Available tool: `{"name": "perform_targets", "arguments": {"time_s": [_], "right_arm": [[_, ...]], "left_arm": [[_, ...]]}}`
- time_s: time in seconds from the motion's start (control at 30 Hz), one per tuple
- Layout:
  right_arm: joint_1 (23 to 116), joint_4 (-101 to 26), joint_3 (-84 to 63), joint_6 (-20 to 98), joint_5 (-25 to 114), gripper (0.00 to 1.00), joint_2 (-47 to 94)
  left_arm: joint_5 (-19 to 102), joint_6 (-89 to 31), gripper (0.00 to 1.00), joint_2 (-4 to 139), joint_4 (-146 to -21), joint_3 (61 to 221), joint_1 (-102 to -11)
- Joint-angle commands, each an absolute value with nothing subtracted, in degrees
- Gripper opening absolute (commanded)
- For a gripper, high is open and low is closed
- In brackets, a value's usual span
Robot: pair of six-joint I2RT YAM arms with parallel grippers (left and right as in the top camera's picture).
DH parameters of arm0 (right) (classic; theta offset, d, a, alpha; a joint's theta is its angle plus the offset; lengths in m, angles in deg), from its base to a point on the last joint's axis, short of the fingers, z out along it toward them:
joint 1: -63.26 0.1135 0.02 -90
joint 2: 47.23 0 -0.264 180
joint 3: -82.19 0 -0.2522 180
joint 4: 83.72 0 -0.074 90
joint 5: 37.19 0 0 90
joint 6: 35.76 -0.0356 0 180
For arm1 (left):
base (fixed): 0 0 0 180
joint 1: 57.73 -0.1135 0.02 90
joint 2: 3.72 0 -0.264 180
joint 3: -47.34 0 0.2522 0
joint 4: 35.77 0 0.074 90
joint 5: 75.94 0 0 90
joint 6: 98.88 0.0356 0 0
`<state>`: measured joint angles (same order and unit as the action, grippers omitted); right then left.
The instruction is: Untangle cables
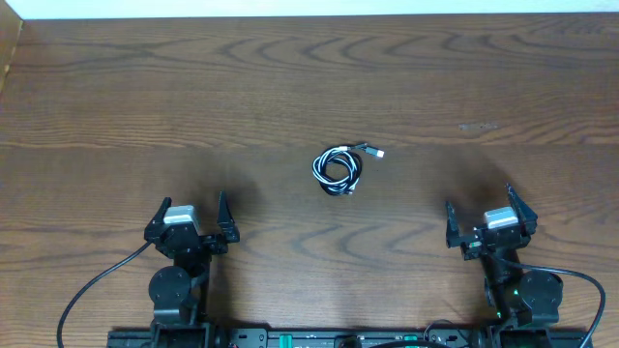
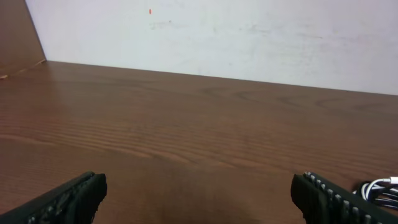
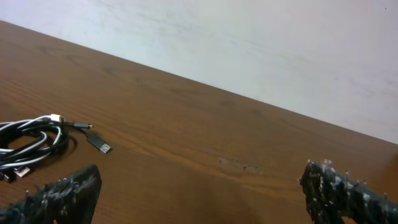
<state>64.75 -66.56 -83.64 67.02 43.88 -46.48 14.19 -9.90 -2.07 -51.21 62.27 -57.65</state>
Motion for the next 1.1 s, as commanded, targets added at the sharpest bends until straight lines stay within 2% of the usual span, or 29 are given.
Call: {"name": "perform_targets", "arguments": {"time_s": [0.0, 0.7, 1.07], "right_arm": [[64.43, -66.32, -83.73, 66.54, 44.3, 0.99, -46.41], [64.4, -72.41, -82.97, 68.97, 43.47, 0.99, -46.28], [64.4, -73.42, -76.23, 68.62, 42.96, 0.99, -40.25]], "left_arm": [[13.57, -9.09, 1.0, -1.69, -53.72, 61.33, -57.54], [14.32, -9.11, 1.0, -0.73, -53.44, 62.88, -57.54], [14.93, -9.09, 1.0, 10.39, -53.83, 71.14, -57.52]]}}
